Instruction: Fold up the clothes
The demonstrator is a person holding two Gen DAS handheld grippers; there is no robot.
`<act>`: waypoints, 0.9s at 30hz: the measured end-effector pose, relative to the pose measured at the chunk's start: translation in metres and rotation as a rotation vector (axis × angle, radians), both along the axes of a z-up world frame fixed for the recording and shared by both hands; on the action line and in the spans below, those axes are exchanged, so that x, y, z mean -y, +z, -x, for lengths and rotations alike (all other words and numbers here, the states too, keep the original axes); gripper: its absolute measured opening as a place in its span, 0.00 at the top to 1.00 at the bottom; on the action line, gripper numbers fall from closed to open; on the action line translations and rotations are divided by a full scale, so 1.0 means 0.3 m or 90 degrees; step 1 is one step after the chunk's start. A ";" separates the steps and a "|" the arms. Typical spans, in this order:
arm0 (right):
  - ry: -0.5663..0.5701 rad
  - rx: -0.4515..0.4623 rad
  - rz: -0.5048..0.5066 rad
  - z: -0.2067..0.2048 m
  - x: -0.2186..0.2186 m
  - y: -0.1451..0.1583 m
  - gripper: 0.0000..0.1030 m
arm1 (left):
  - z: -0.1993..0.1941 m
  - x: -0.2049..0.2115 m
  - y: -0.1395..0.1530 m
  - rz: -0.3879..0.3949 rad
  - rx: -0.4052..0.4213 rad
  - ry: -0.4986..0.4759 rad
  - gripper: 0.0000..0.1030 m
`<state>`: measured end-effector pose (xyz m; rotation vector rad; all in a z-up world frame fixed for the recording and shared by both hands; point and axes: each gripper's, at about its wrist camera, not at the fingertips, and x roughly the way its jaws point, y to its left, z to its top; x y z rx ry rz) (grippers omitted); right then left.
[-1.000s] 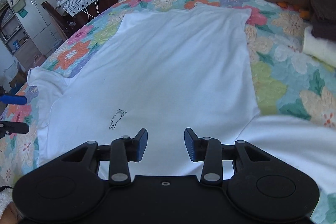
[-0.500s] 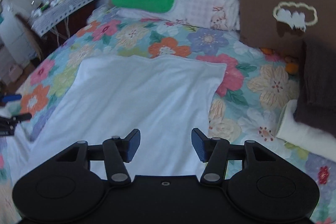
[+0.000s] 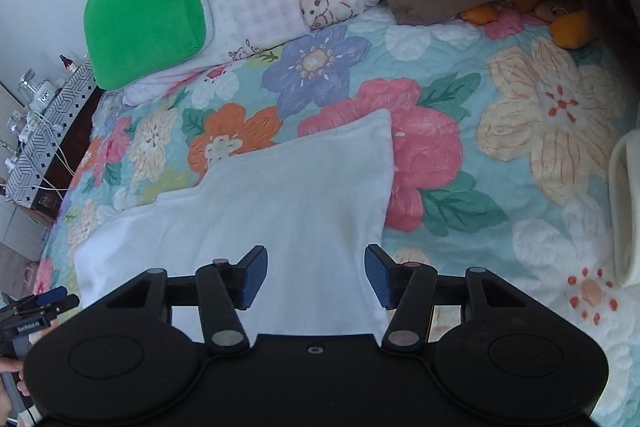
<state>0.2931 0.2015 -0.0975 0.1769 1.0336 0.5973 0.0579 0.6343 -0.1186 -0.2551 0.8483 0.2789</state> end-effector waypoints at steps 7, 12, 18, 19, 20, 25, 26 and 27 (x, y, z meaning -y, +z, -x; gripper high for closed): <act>-0.097 0.034 -0.005 -0.052 0.014 -0.087 0.41 | -0.161 -0.058 -0.058 -0.011 0.016 -0.046 0.27; -0.141 0.033 -0.039 -0.112 -0.005 -0.152 0.40 | -0.229 -0.101 -0.087 0.047 0.035 -0.016 0.82; -0.080 0.143 -0.009 -0.110 -0.111 -0.095 0.92 | -0.245 -0.052 -0.044 -0.076 0.065 -0.031 0.97; -0.080 0.183 -0.008 -0.093 -0.118 -0.067 0.93 | -0.228 -0.045 -0.019 -0.103 0.091 -0.012 0.97; -0.087 0.241 0.008 -0.068 -0.119 -0.033 0.93 | -0.212 -0.039 0.006 -0.128 0.116 0.006 0.97; -0.040 0.273 0.145 -0.114 -0.173 -0.026 0.89 | -0.272 -0.055 -0.030 -0.167 0.038 0.050 0.95; -0.052 0.251 0.174 -0.132 -0.172 -0.037 0.85 | -0.278 -0.050 -0.044 -0.181 0.016 0.059 0.93; -0.077 0.246 0.191 -0.132 -0.164 -0.036 0.71 | -0.285 -0.044 -0.057 -0.194 -0.006 0.068 0.92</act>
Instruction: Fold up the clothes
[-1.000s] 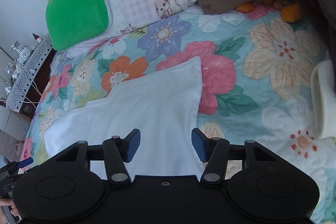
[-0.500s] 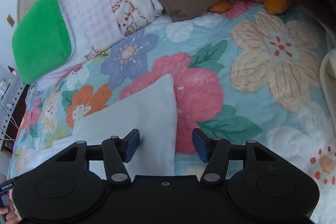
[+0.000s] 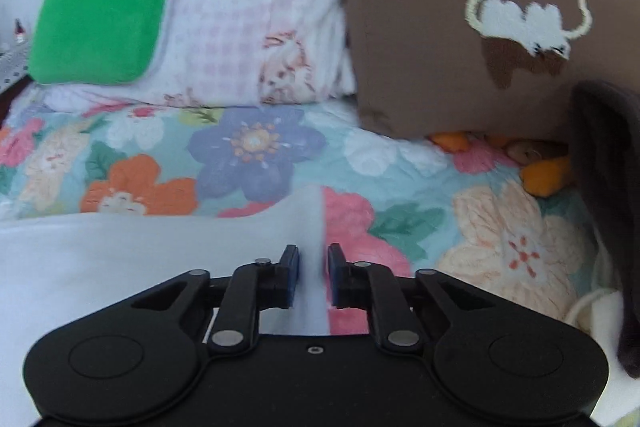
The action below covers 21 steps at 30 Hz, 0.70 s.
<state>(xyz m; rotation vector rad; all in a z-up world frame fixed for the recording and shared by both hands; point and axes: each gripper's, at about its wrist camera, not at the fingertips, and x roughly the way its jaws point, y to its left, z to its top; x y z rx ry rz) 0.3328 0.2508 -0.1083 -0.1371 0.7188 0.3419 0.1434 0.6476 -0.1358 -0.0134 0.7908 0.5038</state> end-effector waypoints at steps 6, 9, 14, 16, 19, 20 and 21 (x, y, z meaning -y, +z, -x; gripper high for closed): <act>-0.033 -0.095 -0.193 0.128 0.173 0.098 0.50 | 0.160 0.005 0.053 0.226 0.068 0.054 0.35; -0.034 -0.140 -0.225 0.231 0.230 0.138 0.49 | 0.287 0.111 0.102 0.192 0.061 0.046 0.35; 0.059 -0.162 -0.168 0.480 0.206 0.179 0.47 | 0.589 0.272 0.165 0.206 0.074 0.034 0.35; 0.126 -0.161 -0.105 0.609 0.140 0.183 0.46 | 0.714 0.315 0.181 0.217 0.063 0.030 0.35; 0.221 -0.160 0.015 0.809 0.015 0.178 0.40 | 0.911 0.348 0.203 0.223 0.028 0.035 0.35; 0.259 -0.153 0.034 0.881 -0.020 0.182 0.40 | 0.981 0.335 0.207 0.225 0.010 0.059 0.35; 0.297 -0.146 0.050 0.952 -0.053 0.187 0.40 | 1.052 0.316 0.212 0.233 -0.006 0.083 0.35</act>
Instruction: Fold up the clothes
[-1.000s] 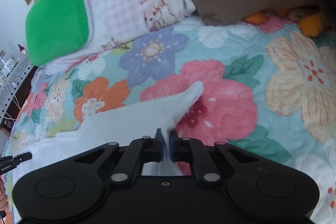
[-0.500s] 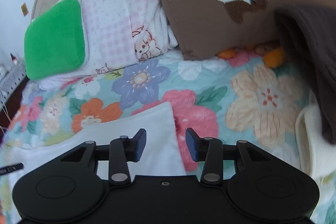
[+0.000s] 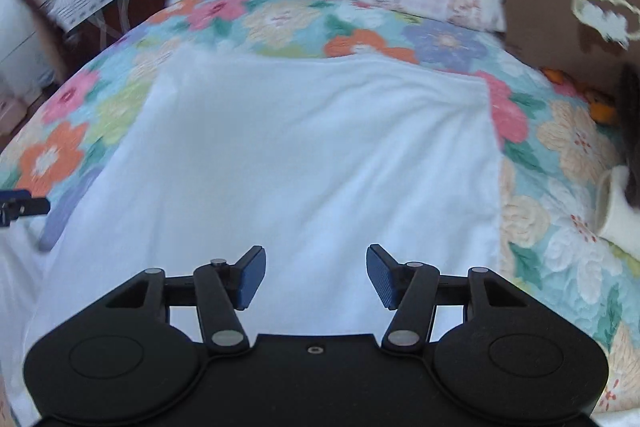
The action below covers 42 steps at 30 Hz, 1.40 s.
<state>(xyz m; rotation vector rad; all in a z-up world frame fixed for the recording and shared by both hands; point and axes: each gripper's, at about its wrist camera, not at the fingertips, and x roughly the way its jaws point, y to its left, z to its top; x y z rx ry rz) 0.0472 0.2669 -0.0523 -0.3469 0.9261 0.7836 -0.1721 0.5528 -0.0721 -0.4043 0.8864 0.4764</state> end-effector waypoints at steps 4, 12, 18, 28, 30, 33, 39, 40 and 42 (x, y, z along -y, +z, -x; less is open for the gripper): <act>0.139 0.013 0.006 0.233 -0.126 0.035 0.38 | 0.281 -0.099 0.019 0.028 0.014 0.112 0.35; 0.274 0.001 -0.053 0.564 -0.352 0.035 0.38 | 0.644 -0.299 -0.037 0.023 0.053 0.302 0.35; 0.312 -0.036 -0.046 0.666 -0.331 0.007 0.38 | 0.771 -0.457 -0.092 -0.001 0.095 0.345 0.35; 0.322 -0.064 -0.028 0.689 -0.303 -0.048 0.37 | 0.779 -0.650 -0.240 0.084 0.263 0.414 0.35; 0.313 -0.059 -0.021 0.677 -0.293 -0.045 0.37 | 0.756 -0.662 -0.268 0.081 0.253 0.407 0.35; 0.286 -0.041 -0.012 0.646 -0.270 -0.044 0.34 | 0.733 -0.651 -0.265 0.047 0.250 0.402 0.46; 0.199 -0.050 -0.017 0.556 -0.191 -0.041 0.33 | 0.716 -0.622 -0.221 0.004 0.276 0.416 0.97; 0.186 -0.048 -0.017 0.539 -0.177 -0.042 0.33 | 0.701 -0.605 -0.197 -0.024 0.269 0.404 0.97; 0.148 -0.044 -0.013 0.501 -0.150 -0.042 0.33 | 0.673 -0.566 -0.141 -0.076 0.264 0.378 0.97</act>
